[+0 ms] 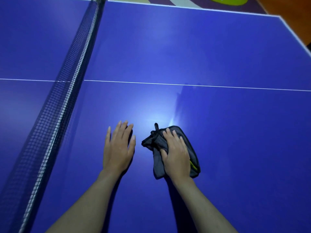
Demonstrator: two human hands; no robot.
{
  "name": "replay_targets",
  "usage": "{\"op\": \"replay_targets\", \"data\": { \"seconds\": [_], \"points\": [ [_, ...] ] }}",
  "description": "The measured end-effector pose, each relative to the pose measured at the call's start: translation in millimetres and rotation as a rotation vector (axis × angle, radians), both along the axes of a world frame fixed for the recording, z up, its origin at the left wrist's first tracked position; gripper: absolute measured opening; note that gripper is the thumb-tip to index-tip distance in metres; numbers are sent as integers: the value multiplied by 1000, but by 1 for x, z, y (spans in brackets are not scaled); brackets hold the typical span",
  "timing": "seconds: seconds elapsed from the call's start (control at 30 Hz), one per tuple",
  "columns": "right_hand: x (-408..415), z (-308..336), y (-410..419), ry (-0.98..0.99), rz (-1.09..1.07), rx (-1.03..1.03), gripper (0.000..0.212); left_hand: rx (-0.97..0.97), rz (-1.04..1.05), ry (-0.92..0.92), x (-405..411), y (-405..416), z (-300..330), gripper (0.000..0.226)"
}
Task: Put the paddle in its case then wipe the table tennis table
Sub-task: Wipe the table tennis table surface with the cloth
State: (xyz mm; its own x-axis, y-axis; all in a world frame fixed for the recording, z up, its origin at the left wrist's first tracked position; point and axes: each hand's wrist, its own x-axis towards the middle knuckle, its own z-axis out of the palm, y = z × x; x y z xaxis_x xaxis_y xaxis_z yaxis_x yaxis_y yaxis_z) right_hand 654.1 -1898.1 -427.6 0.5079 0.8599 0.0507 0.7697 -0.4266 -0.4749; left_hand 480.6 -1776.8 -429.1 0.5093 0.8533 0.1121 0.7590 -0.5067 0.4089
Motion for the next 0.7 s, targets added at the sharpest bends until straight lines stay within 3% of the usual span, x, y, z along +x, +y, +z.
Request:
{"op": "replay_targets", "data": {
  "seconds": [0.47,0.7],
  "points": [
    [115,6,184,22,-61,58,57,-6,-64,188,-5,13,-13,60],
    [131,9,215,28,-48,54,55,22,-73,209,-4,18,-15,60]
  ]
}}
